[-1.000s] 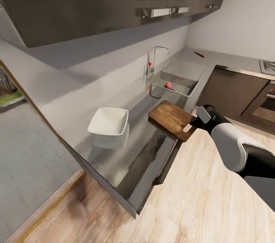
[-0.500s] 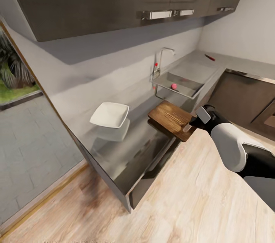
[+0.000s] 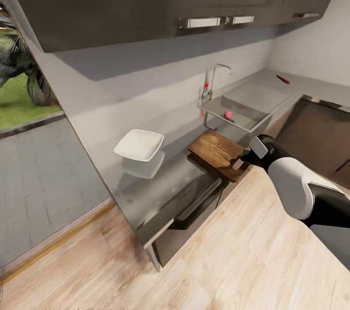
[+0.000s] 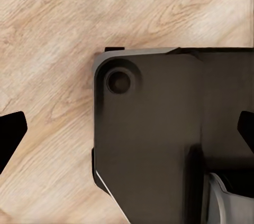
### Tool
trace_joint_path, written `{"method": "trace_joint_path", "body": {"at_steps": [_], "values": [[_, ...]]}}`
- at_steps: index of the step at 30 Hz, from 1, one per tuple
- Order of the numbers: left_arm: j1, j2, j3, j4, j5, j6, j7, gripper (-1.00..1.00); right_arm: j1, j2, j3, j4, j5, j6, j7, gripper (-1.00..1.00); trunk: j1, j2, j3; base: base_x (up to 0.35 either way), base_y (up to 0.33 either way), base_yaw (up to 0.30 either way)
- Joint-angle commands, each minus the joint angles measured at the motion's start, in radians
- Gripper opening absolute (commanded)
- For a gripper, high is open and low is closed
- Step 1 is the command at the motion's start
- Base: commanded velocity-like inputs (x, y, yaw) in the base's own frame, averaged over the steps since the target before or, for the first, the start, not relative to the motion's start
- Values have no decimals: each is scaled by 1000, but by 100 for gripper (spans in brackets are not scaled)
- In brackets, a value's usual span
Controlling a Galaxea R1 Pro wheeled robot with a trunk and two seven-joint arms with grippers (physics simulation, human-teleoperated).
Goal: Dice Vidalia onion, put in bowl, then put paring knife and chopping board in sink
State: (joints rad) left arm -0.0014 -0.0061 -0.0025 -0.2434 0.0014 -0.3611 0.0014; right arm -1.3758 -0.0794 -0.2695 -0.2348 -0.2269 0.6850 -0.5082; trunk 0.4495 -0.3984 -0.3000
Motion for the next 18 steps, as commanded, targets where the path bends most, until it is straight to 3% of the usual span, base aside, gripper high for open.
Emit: {"method": "trace_joint_path", "body": {"at_steps": [1,18], "values": [[0,0,0,0,0,-2,0,100,0,0,1,-2,-11,2,-7,-100,1,-2,-1,0,-316,224],[0,0,-1,0,0,-2,0,100,0,0,1,-1,-11,2,-7,-100,1,-2,11,78,-311,224]]}}
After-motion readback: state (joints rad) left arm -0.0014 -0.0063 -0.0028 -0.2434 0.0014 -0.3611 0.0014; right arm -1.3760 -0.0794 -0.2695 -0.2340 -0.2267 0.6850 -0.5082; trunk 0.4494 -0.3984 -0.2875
